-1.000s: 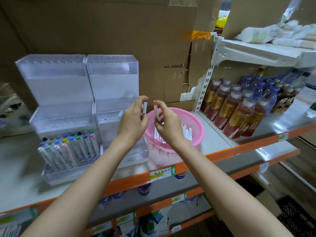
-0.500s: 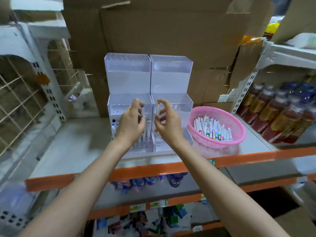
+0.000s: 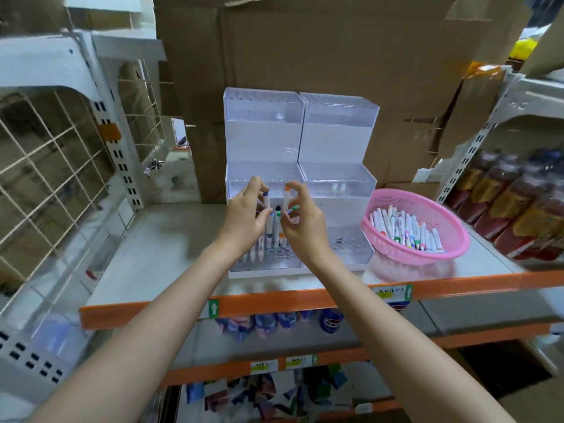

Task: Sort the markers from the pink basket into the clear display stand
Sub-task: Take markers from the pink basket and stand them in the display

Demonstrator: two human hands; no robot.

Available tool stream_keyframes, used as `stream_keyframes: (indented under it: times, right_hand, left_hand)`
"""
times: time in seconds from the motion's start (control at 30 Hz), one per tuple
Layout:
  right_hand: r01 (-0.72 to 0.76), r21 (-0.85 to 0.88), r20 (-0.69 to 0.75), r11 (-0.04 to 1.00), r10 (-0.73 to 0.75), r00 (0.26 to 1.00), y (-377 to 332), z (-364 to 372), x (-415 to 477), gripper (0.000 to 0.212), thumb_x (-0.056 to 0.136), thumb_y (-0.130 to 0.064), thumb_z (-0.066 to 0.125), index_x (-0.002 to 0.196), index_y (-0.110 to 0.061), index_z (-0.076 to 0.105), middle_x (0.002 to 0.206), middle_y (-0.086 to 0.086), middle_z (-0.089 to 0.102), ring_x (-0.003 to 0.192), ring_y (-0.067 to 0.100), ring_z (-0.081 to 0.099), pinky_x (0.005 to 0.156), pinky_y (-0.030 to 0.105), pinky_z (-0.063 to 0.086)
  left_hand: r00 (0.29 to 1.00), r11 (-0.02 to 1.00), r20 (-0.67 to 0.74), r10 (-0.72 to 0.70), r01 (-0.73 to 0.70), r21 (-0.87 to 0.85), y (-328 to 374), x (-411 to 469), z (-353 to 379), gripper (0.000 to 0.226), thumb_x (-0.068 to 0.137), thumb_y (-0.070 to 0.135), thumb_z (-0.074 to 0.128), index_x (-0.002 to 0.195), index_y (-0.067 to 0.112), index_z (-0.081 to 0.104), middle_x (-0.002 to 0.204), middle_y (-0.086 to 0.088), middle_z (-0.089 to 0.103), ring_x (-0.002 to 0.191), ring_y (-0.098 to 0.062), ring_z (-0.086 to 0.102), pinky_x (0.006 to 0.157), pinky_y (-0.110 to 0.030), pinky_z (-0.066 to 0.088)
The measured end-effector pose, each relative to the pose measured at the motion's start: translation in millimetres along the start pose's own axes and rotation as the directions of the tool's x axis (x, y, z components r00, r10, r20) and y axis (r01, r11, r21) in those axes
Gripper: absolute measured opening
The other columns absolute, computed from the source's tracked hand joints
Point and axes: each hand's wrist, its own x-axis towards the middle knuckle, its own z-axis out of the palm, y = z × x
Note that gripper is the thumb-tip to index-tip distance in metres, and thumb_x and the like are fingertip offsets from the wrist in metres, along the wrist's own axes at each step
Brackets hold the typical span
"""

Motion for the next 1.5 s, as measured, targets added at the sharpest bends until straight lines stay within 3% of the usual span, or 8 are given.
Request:
stream_keyframes:
  times: [0.3, 0.53, 0.83, 1.03, 1.2, 1.5]
  right_hand:
    - [-0.016, 0.006, 0.002, 1.000, 0.016, 1.000, 4, 7, -3, 0.051, 0.088, -0.003, 0.059, 0.118, -0.038, 0.038, 0.088, -0.005, 0.060, 0.073, 0.014, 0.060, 0.063, 0.034, 0.052]
    - [-0.005, 0.003, 0.012, 1.000, 0.005, 1.000, 9, 7, -7, 0.045, 0.089, -0.005, 0.058, 0.121, -0.032, 0.041, 0.085, -0.001, 0.059, 0.073, 0.017, 0.060, 0.063, 0.040, 0.053]
    - [-0.012, 0.008, 0.029, 1.000, 0.012, 0.999, 13, 7, -10, 0.045, 0.090, -0.005, 0.058, 0.125, -0.028, 0.044, 0.083, -0.004, 0.055, 0.068, 0.016, 0.058, 0.060, 0.028, 0.046]
    - [-0.014, 0.010, 0.053, 1.000, 0.013, 0.999, 15, 8, -12, 0.045, 0.090, -0.006, 0.058, 0.126, -0.028, 0.044, 0.086, 0.000, 0.057, 0.068, 0.016, 0.057, 0.061, 0.029, 0.048]
    - [-0.005, 0.000, 0.058, 1.000, 0.005, 0.998, 16, 10, -11, 0.044, 0.089, -0.005, 0.060, 0.126, -0.023, 0.046, 0.086, -0.003, 0.056, 0.066, 0.014, 0.055, 0.062, 0.027, 0.045]
    - [0.003, 0.005, 0.052, 1.000, -0.003, 0.999, 14, 5, -12, 0.042, 0.089, -0.002, 0.059, 0.126, -0.019, 0.048, 0.084, -0.003, 0.055, 0.066, 0.016, 0.055, 0.065, 0.034, 0.050]
  left_hand:
    - [0.999, 1.000, 0.035, 0.002, -0.002, 0.015, -1, -1, 5, 0.024, 0.085, -0.001, 0.061, 0.102, 0.005, 0.045, 0.089, -0.002, 0.054, 0.076, -0.027, 0.061, 0.070, -0.047, 0.053]
    - [1.000, 1.000, 0.011, -0.004, 0.004, 0.001, -2, -4, 12, 0.022, 0.086, 0.002, 0.060, 0.102, 0.006, 0.045, 0.085, -0.001, 0.054, 0.077, -0.026, 0.062, 0.067, -0.047, 0.053]
    - [0.999, 0.997, 0.007, 0.036, -0.037, 0.064, -7, -11, 16, 0.021, 0.085, 0.001, 0.063, 0.097, 0.006, 0.047, 0.087, -0.009, 0.059, 0.075, -0.027, 0.059, 0.067, -0.047, 0.052]
    - [0.999, 0.997, -0.033, 0.026, -0.023, 0.069, -4, -13, 13, 0.016, 0.086, 0.004, 0.064, 0.096, 0.004, 0.052, 0.087, -0.005, 0.059, 0.075, -0.022, 0.060, 0.067, -0.039, 0.052]
    - [0.994, 0.980, 0.107, 0.009, -0.030, 0.196, -8, -14, 13, 0.013, 0.088, 0.013, 0.061, 0.098, 0.009, 0.055, 0.087, -0.008, 0.066, 0.084, -0.028, 0.061, 0.070, -0.043, 0.051]
    - [0.995, 0.978, 0.095, 0.023, -0.043, 0.206, -8, -17, 15, 0.013, 0.089, 0.011, 0.062, 0.100, 0.007, 0.056, 0.091, -0.012, 0.065, 0.086, -0.028, 0.059, 0.071, -0.044, 0.051]
